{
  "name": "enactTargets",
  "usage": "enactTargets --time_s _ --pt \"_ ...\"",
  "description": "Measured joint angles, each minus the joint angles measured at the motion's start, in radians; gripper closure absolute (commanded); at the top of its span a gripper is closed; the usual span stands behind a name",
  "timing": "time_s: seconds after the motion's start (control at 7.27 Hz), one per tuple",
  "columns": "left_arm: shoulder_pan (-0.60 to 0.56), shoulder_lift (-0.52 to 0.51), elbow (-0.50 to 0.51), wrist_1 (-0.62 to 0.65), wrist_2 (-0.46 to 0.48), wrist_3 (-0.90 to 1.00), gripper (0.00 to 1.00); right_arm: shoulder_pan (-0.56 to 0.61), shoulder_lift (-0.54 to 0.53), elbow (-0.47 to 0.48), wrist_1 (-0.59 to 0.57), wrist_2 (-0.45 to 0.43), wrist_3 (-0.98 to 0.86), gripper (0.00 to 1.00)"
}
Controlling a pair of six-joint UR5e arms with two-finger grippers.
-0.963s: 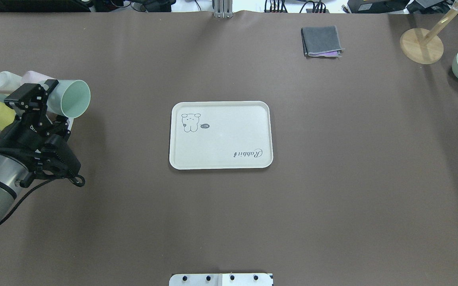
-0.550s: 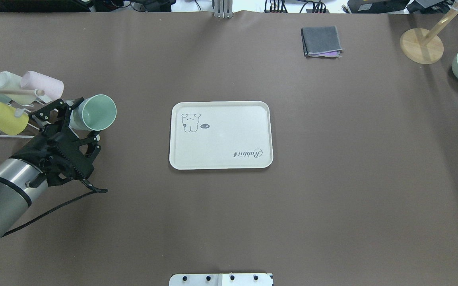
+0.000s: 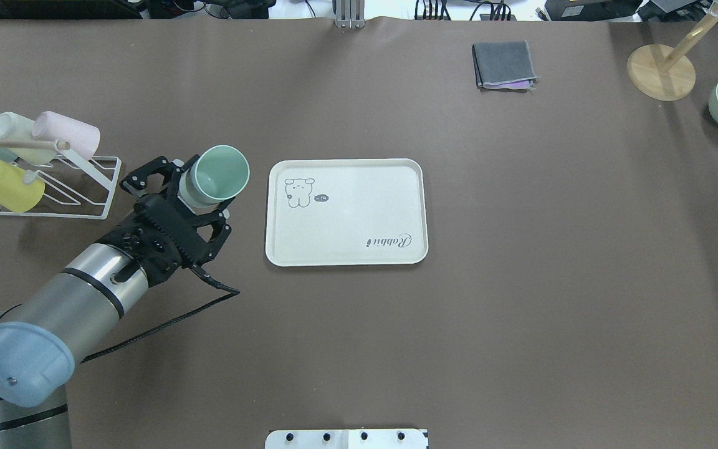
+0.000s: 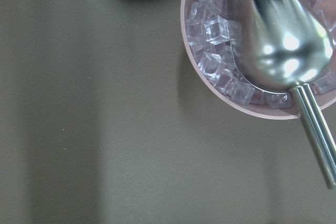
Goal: Pick up and place green cup on tray
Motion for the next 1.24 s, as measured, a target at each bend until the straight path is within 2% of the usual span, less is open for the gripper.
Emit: enactTargets --time_s 0.28,0.55,0.69,0.96,1.24 --pt "0.034 -0.097 0.058 -0.064 -0.053 -0.051 1.00 0.000 0.001 -0.003 0.004 0.000 -0.001 0.00" --pt "0.043 -0.163 0.248 -0.263 -0.138 -0.201 1.00 0.000 0.003 -0.005 0.005 -0.002 -0.006 0.00" --pt "0.035 -0.217 0.343 -0.316 -0.178 -0.290 1.00 0.000 0.003 -0.006 0.005 -0.004 -0.008 0.00" --pt "-0.018 -0.363 0.545 -0.388 -0.268 -0.443 1.00 0.000 0.001 -0.006 0.005 -0.005 -0.010 0.00" --pt "-0.068 -0.465 0.667 -0.416 -0.341 -0.478 1.00 0.000 0.000 -0.006 0.006 -0.008 -0.010 0.00"
